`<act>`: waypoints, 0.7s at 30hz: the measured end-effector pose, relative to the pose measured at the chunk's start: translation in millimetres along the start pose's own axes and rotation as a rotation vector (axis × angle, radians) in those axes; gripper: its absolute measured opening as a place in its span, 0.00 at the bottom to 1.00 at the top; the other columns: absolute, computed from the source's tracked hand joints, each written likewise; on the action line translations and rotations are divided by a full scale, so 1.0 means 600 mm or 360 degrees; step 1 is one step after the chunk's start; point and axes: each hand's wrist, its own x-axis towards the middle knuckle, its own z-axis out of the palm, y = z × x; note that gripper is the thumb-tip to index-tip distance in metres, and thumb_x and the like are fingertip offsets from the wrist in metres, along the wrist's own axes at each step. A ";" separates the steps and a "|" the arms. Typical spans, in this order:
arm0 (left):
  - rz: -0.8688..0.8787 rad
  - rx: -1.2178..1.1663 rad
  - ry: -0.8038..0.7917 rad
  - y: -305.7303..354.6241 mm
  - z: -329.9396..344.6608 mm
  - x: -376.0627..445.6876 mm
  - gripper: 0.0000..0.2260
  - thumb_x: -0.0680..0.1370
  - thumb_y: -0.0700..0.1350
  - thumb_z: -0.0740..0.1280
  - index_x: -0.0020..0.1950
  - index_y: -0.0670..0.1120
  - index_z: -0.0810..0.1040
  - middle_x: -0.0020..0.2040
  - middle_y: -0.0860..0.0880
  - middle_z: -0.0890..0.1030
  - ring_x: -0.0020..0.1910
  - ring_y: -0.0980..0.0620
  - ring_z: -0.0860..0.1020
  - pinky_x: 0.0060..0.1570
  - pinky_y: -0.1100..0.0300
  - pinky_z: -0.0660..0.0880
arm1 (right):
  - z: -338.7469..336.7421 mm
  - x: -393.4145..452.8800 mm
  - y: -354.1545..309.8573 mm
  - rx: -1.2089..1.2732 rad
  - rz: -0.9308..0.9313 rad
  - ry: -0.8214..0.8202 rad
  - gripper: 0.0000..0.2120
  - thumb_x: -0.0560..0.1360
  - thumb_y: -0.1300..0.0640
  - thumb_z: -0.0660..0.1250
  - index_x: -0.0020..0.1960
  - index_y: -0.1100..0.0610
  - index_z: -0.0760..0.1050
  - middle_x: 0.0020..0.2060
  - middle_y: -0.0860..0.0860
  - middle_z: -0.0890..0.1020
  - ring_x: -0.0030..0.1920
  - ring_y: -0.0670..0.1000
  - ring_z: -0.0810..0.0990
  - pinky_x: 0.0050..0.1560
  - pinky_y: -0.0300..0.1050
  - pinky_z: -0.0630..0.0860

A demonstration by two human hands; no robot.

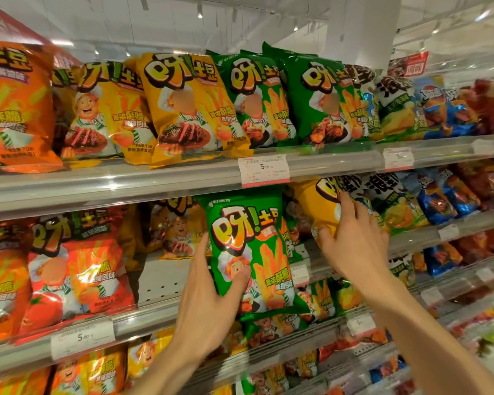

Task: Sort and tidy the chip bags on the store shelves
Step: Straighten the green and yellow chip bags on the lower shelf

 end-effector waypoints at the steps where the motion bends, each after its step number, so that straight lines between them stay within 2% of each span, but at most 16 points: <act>1: 0.0012 0.0017 -0.0014 0.003 0.009 0.004 0.34 0.76 0.63 0.68 0.74 0.71 0.50 0.70 0.66 0.68 0.64 0.67 0.70 0.59 0.62 0.68 | -0.004 -0.004 0.007 -0.0004 0.0008 0.0013 0.36 0.78 0.46 0.64 0.80 0.54 0.52 0.75 0.59 0.65 0.72 0.64 0.66 0.63 0.66 0.68; 3: 0.0050 0.0065 -0.0032 0.009 0.030 0.014 0.37 0.75 0.66 0.67 0.76 0.67 0.49 0.72 0.63 0.68 0.66 0.63 0.72 0.60 0.60 0.71 | -0.011 -0.011 0.021 0.0007 0.0037 0.0019 0.36 0.78 0.47 0.64 0.80 0.54 0.51 0.76 0.59 0.63 0.72 0.63 0.65 0.64 0.66 0.67; 7: 0.0091 0.0155 -0.0066 0.021 0.075 0.043 0.39 0.73 0.70 0.66 0.78 0.64 0.49 0.73 0.58 0.70 0.68 0.56 0.73 0.63 0.46 0.75 | -0.014 -0.026 0.049 -0.0019 0.0098 0.0048 0.36 0.79 0.46 0.63 0.80 0.53 0.50 0.77 0.57 0.60 0.74 0.62 0.63 0.66 0.65 0.66; 13: 0.0148 0.0288 -0.0102 0.043 0.144 0.084 0.40 0.75 0.71 0.61 0.80 0.60 0.46 0.78 0.53 0.65 0.72 0.50 0.71 0.61 0.43 0.76 | -0.003 -0.046 0.089 -0.0014 0.0271 0.0084 0.36 0.80 0.45 0.61 0.80 0.51 0.47 0.79 0.56 0.56 0.77 0.60 0.57 0.71 0.65 0.60; 16: 0.0161 0.0362 -0.0114 0.055 0.178 0.101 0.40 0.78 0.67 0.61 0.81 0.56 0.44 0.80 0.49 0.62 0.76 0.47 0.66 0.66 0.42 0.72 | 0.006 -0.051 0.104 -0.0017 0.0347 0.0091 0.36 0.79 0.45 0.62 0.80 0.52 0.49 0.79 0.57 0.56 0.76 0.61 0.57 0.70 0.66 0.60; 19: 0.0162 0.0449 -0.0092 0.068 0.206 0.115 0.41 0.79 0.64 0.62 0.82 0.50 0.43 0.78 0.46 0.63 0.75 0.46 0.65 0.63 0.49 0.71 | 0.025 -0.052 0.112 0.0001 0.0382 0.0160 0.37 0.77 0.46 0.65 0.80 0.55 0.52 0.77 0.59 0.60 0.74 0.64 0.61 0.67 0.69 0.64; 21: 0.0165 0.0461 -0.0073 0.072 0.223 0.123 0.41 0.80 0.64 0.62 0.82 0.48 0.44 0.77 0.44 0.65 0.74 0.45 0.67 0.61 0.50 0.72 | 0.038 -0.049 0.114 0.0020 0.0406 0.0204 0.38 0.77 0.46 0.66 0.80 0.56 0.54 0.76 0.61 0.62 0.72 0.66 0.64 0.65 0.70 0.66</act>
